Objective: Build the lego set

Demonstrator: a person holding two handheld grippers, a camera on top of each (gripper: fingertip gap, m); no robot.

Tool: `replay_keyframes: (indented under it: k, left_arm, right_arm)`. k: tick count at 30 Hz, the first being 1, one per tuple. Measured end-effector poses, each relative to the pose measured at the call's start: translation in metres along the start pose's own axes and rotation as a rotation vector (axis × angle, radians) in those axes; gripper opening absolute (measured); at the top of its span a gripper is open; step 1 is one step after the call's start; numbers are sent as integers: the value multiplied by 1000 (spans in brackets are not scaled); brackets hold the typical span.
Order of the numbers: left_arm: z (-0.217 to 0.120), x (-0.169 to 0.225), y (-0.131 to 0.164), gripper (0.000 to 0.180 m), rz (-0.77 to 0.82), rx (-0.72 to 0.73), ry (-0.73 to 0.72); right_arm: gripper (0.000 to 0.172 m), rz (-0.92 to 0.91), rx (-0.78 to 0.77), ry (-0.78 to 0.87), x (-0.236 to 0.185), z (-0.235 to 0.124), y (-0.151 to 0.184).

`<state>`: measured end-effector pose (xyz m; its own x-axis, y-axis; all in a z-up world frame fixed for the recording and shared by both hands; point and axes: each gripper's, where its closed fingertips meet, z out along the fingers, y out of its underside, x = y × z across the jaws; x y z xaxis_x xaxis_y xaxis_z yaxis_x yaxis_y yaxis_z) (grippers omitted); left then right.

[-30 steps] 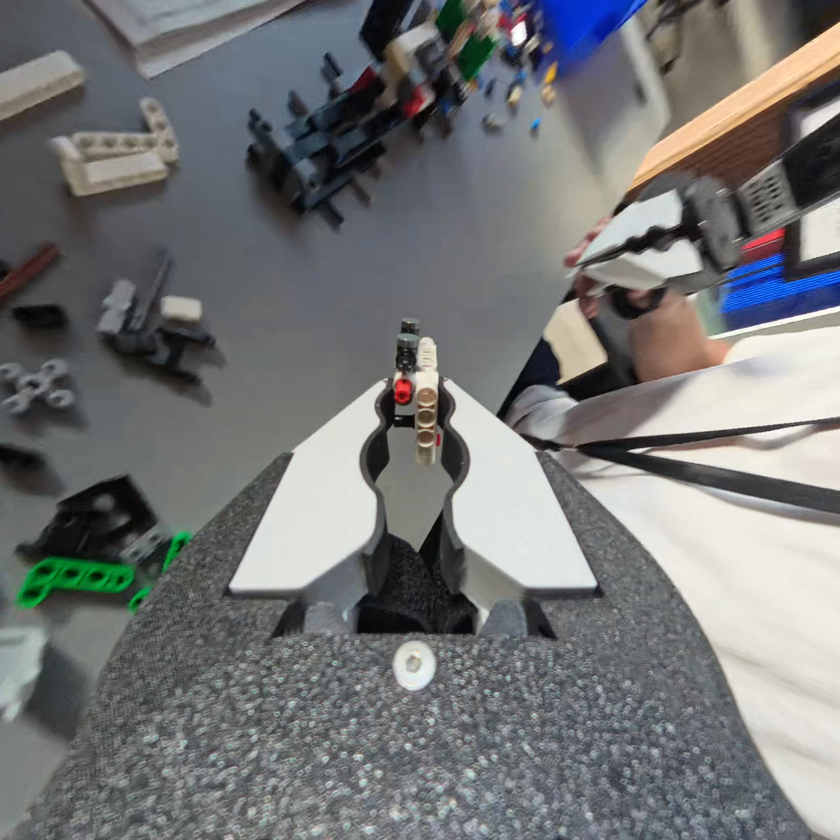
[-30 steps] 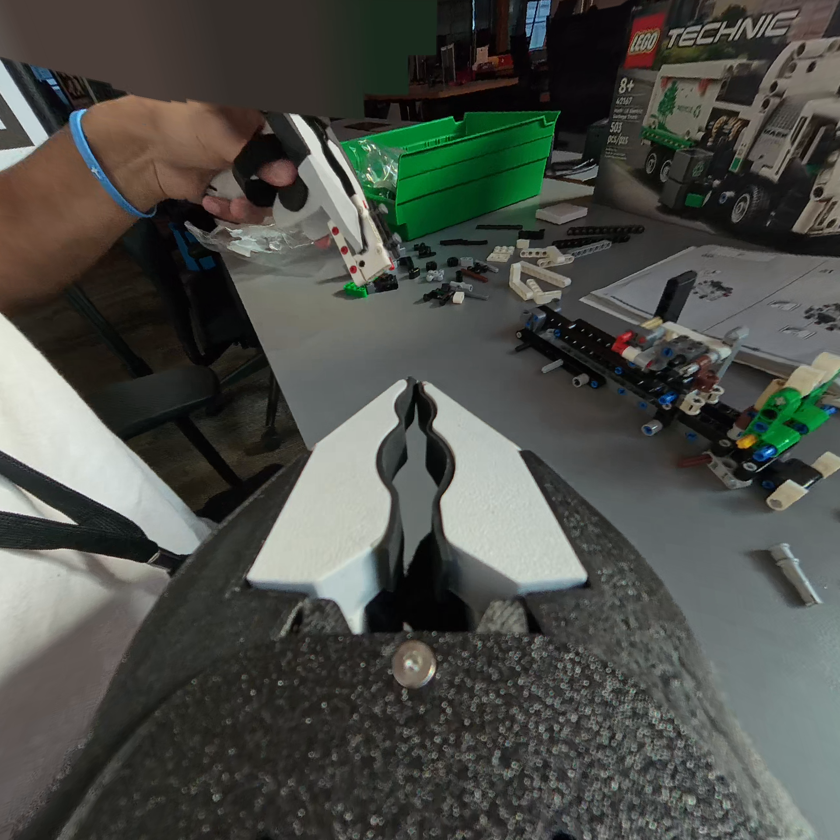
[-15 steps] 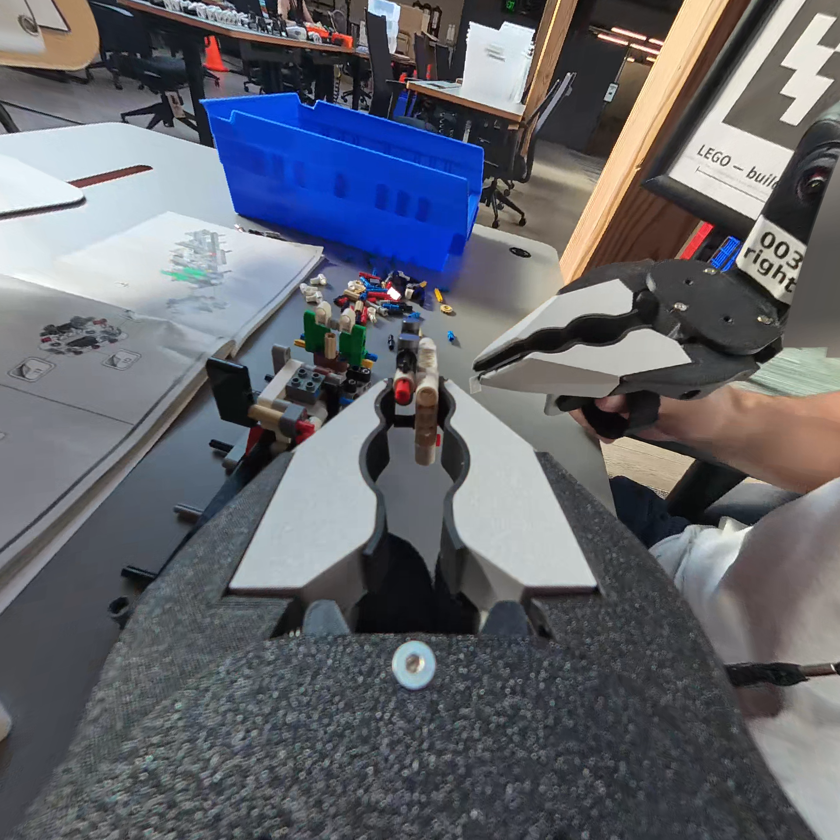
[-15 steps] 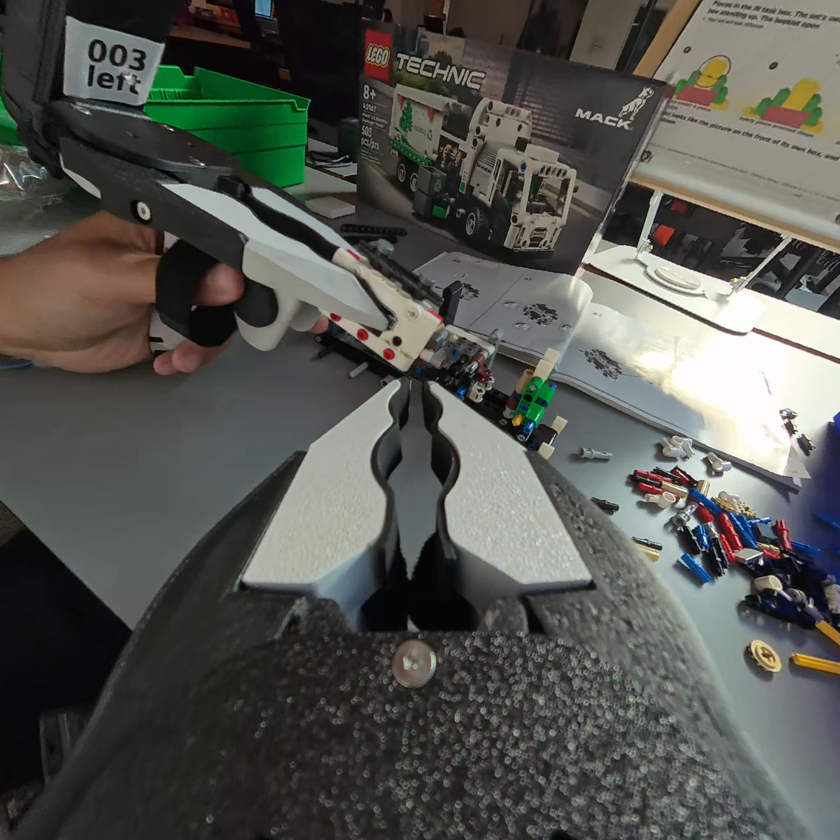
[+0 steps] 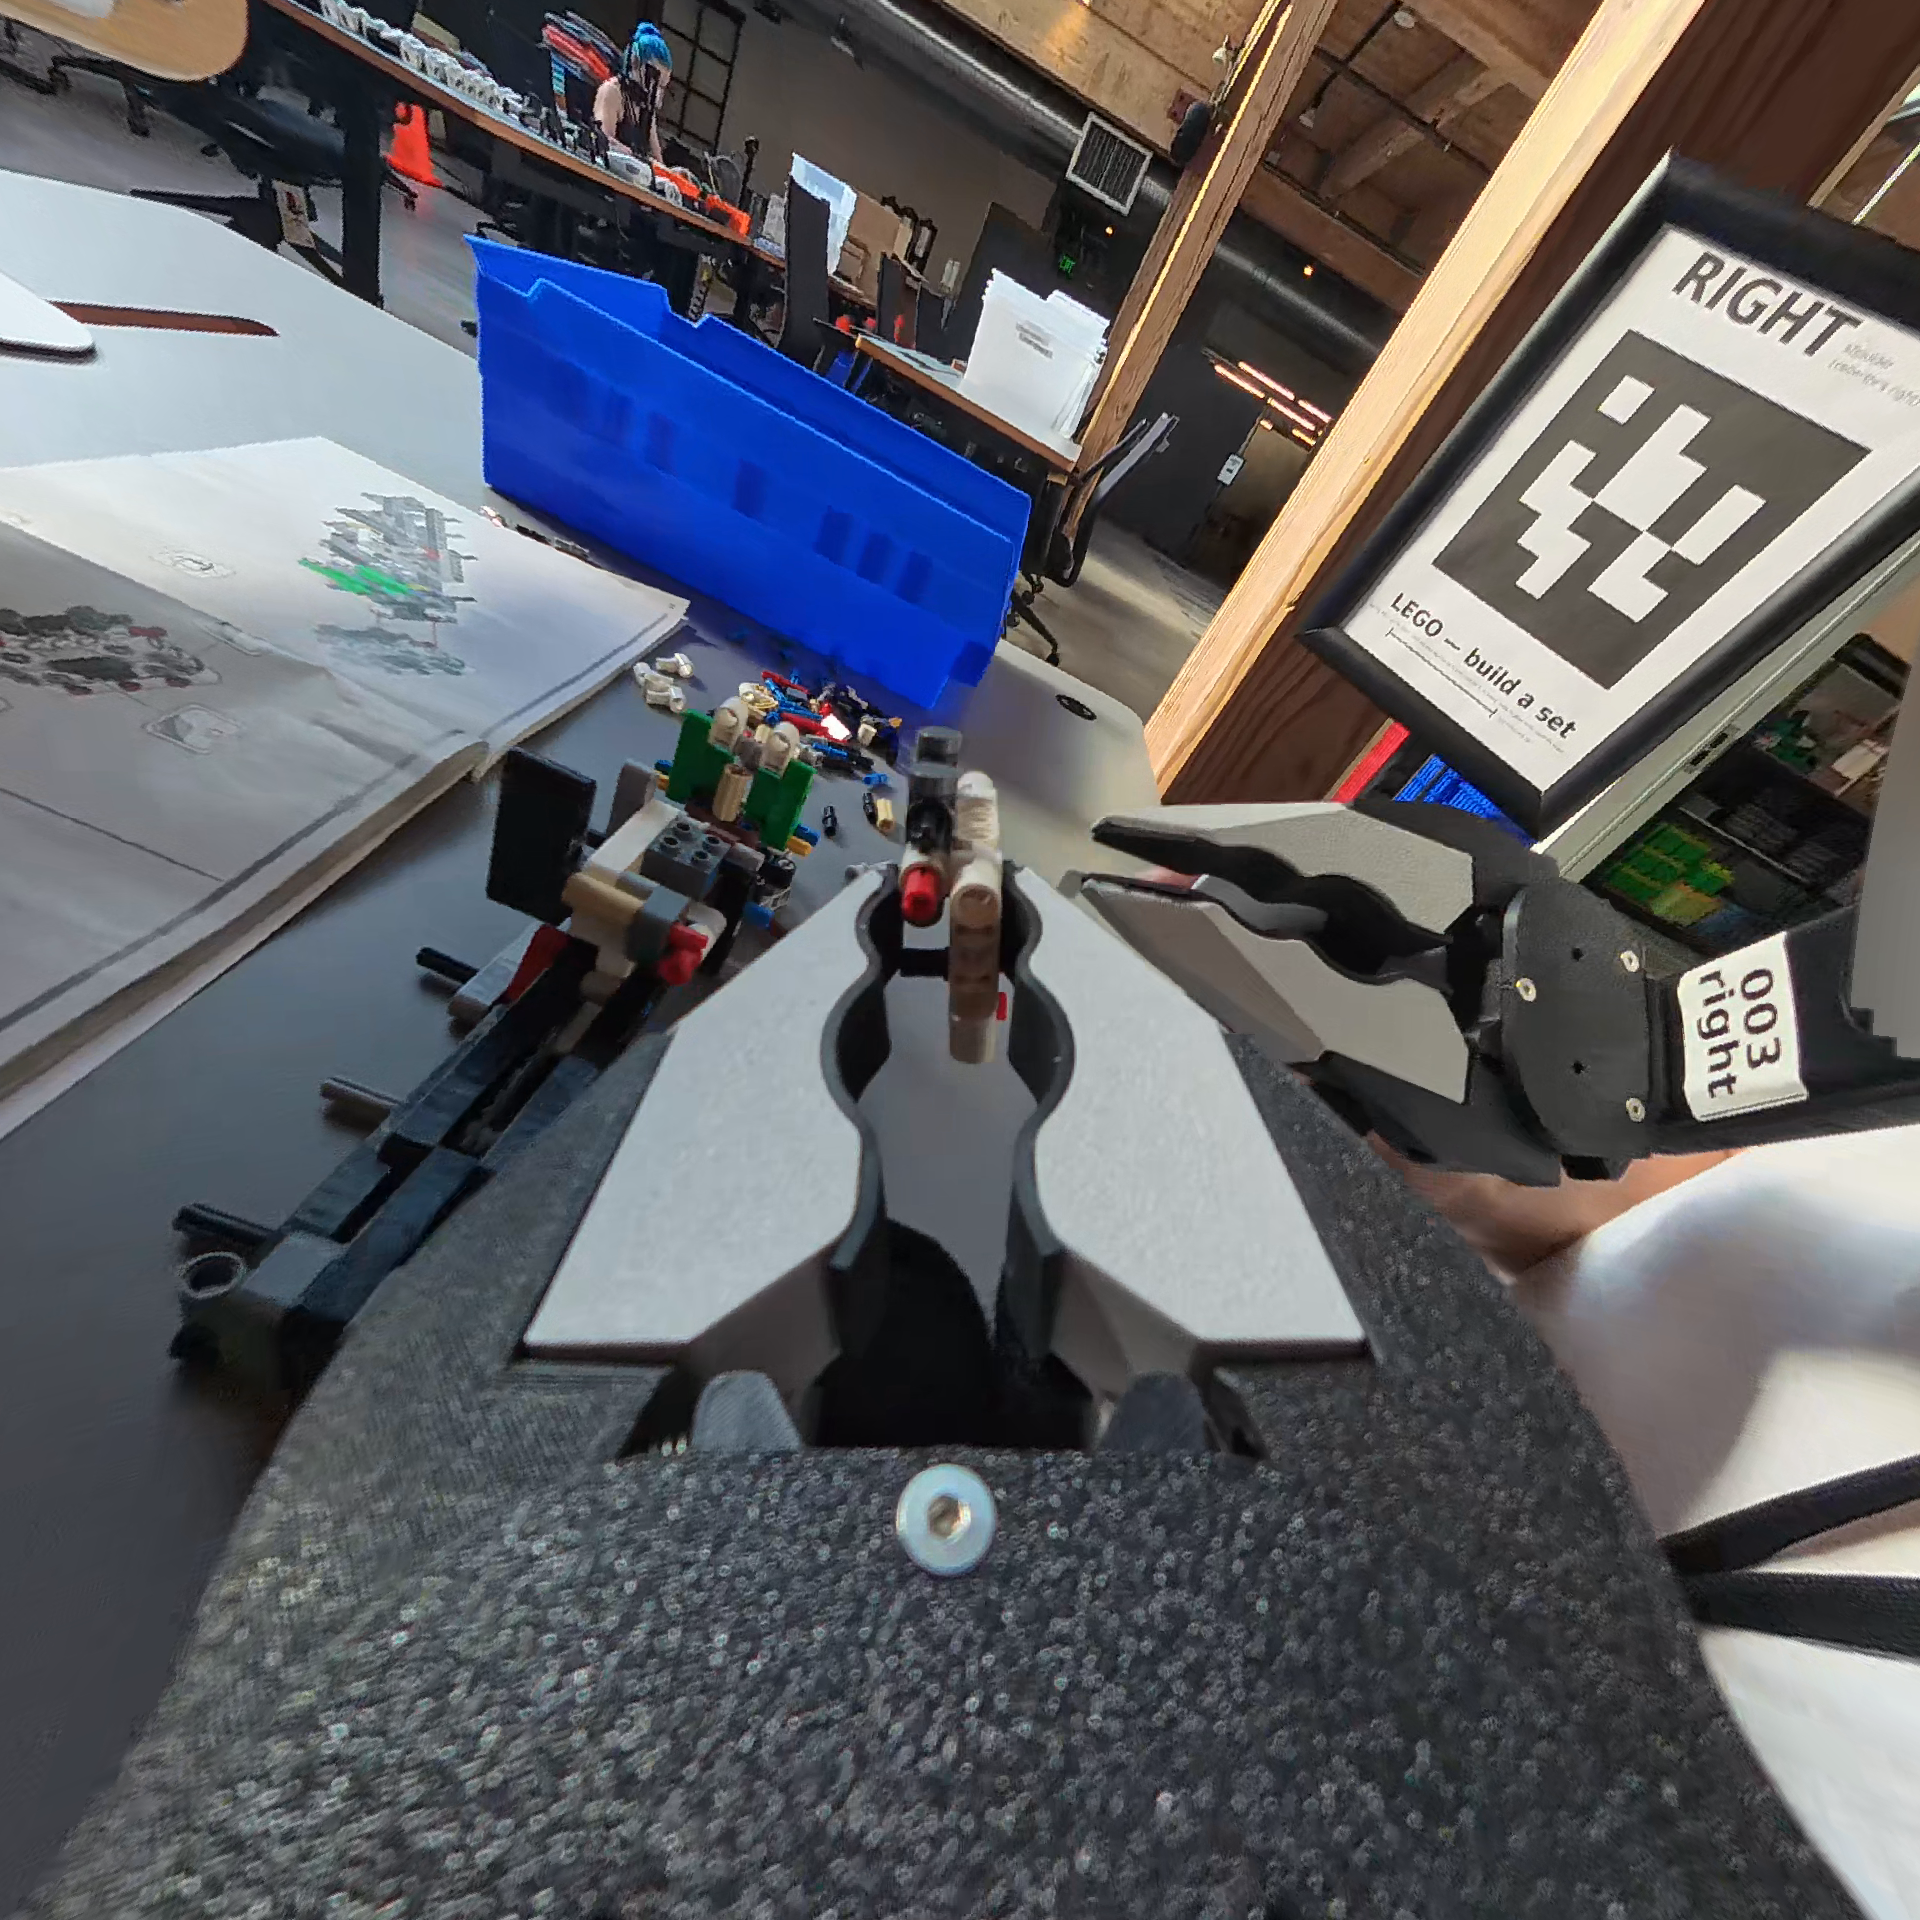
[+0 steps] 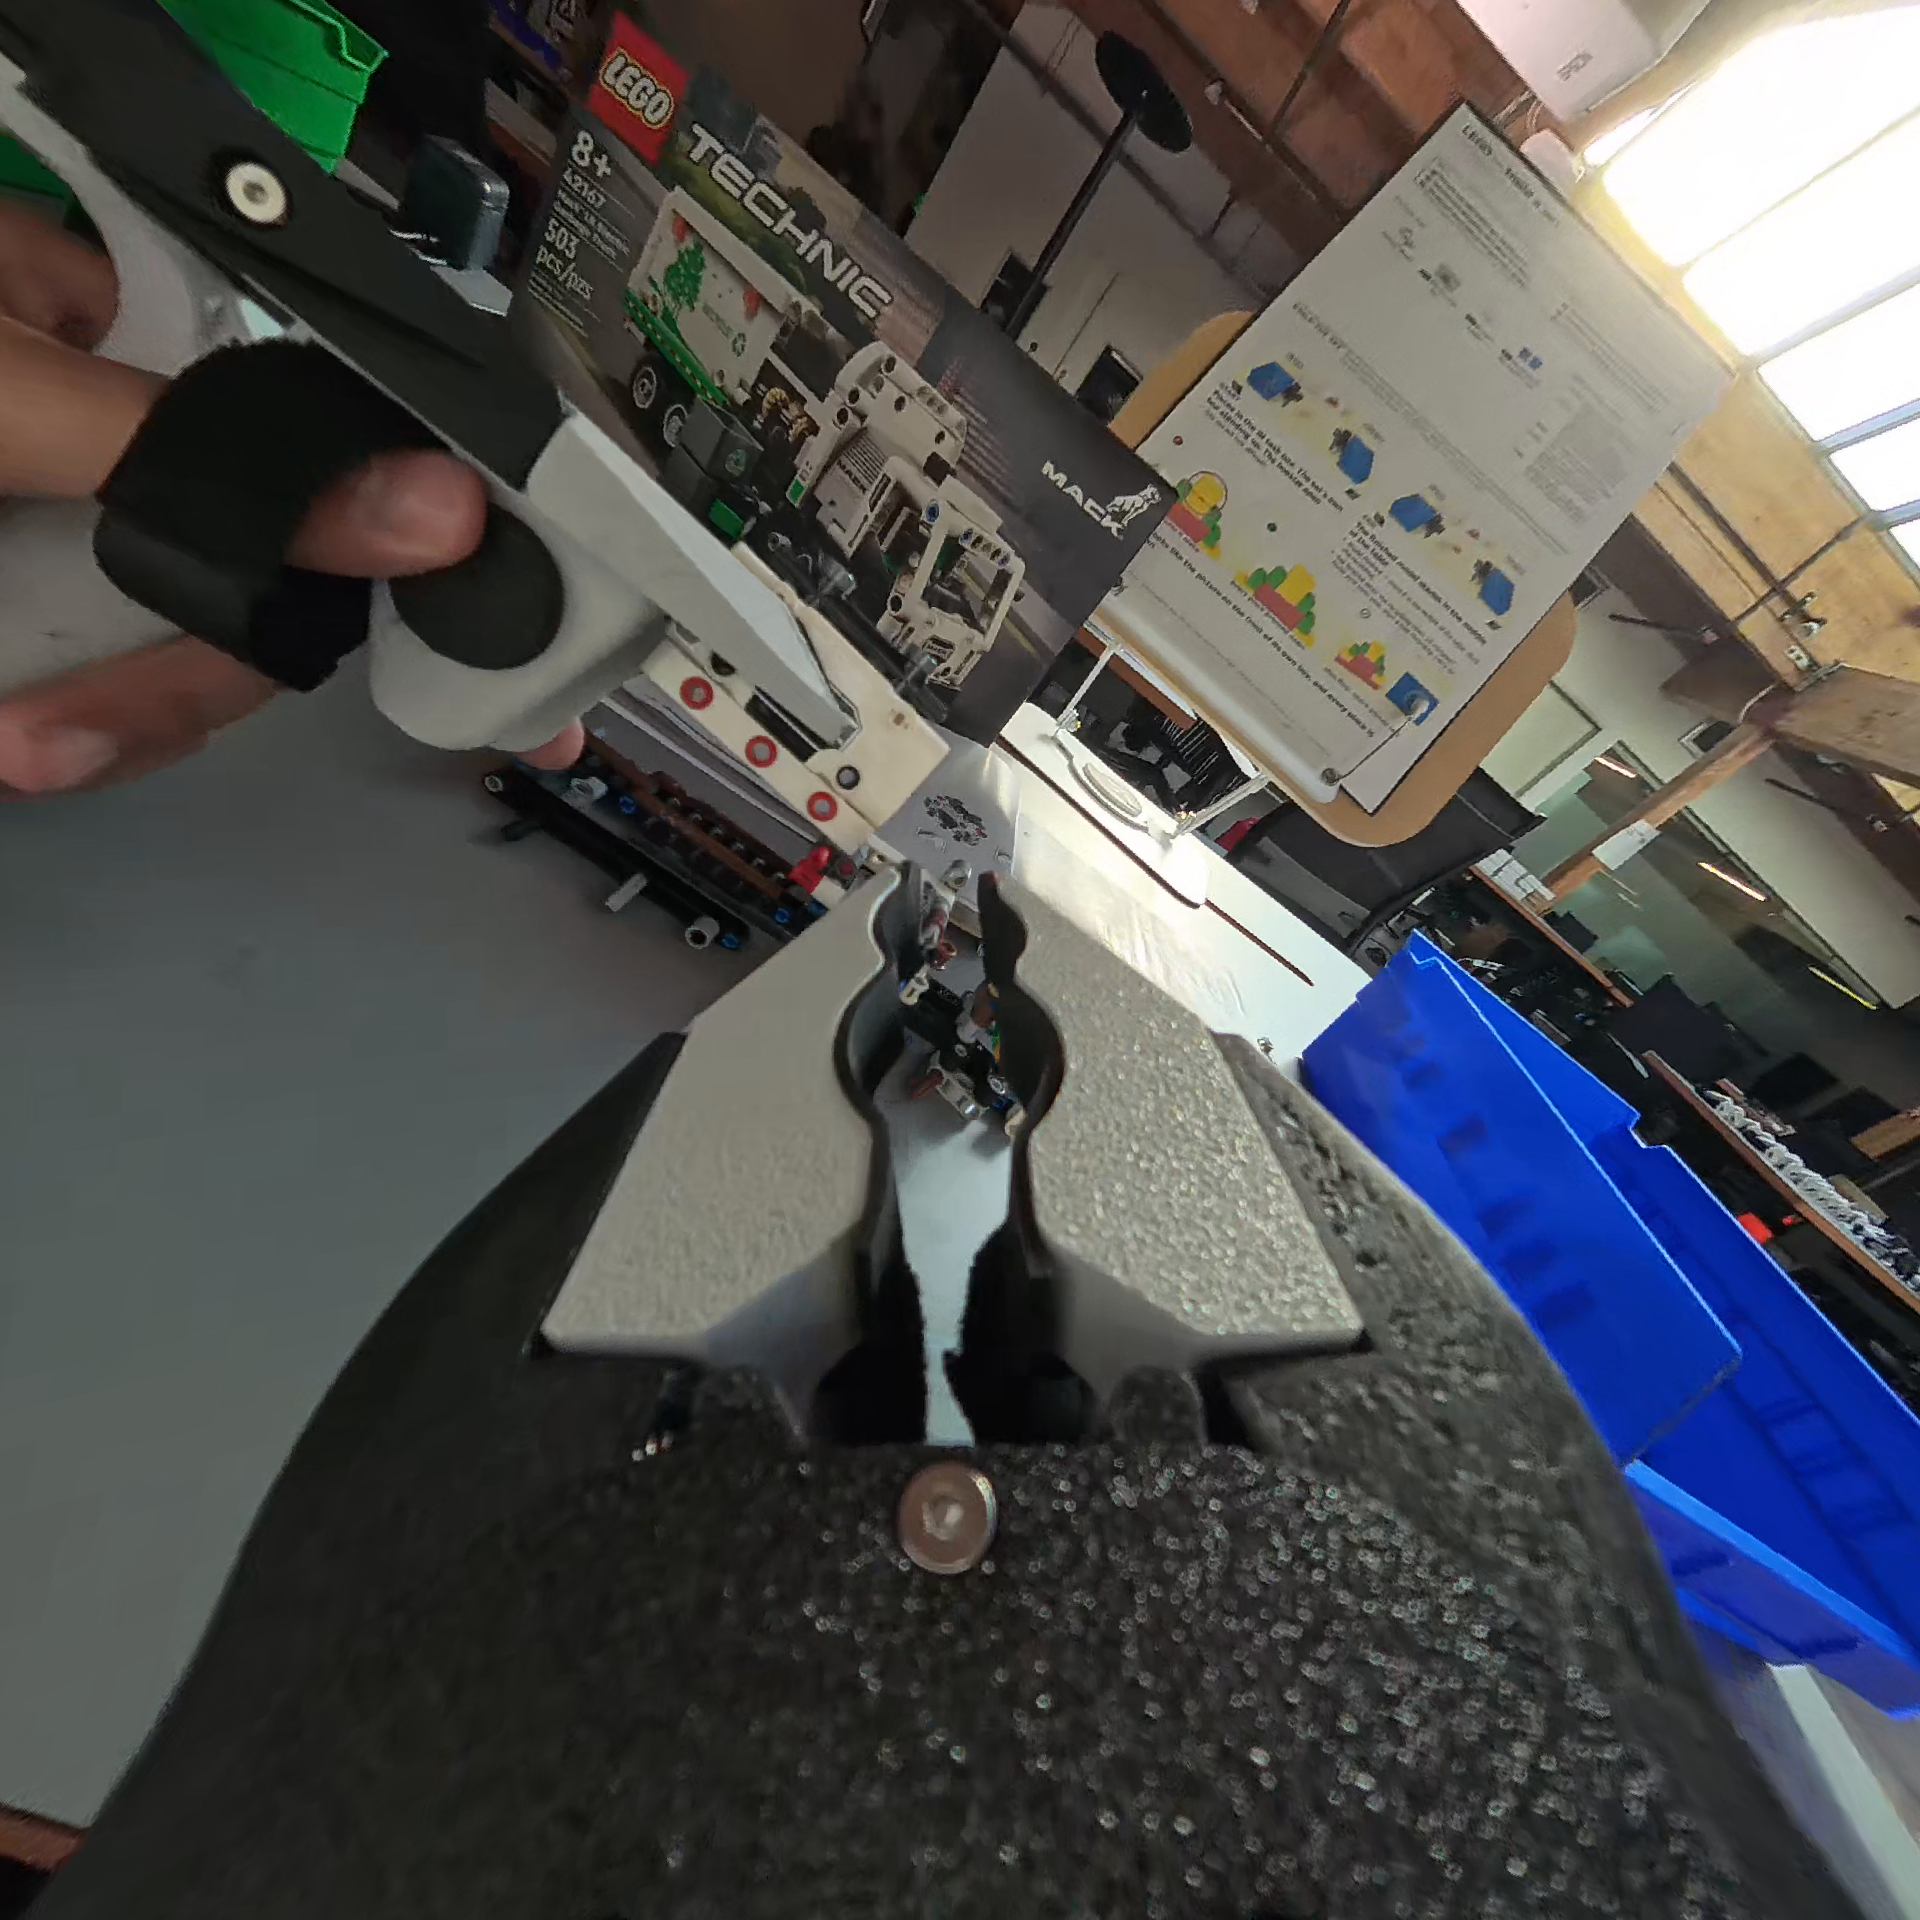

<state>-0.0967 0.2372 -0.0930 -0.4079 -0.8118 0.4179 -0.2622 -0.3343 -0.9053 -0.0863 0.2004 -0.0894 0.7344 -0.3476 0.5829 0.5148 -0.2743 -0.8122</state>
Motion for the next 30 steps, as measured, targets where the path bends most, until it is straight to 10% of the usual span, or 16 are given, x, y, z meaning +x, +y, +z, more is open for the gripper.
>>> replay_keyframes:
  k: [9,30]
  left_arm:
    - [-1,2,2,14,-119,-2,65]
    - [-1,6,1,15,68,-10,0]
  right_arm:
    - [12,-35,38,54,7,6,-8]
    - [15,690,39,-142,3,15,-7]
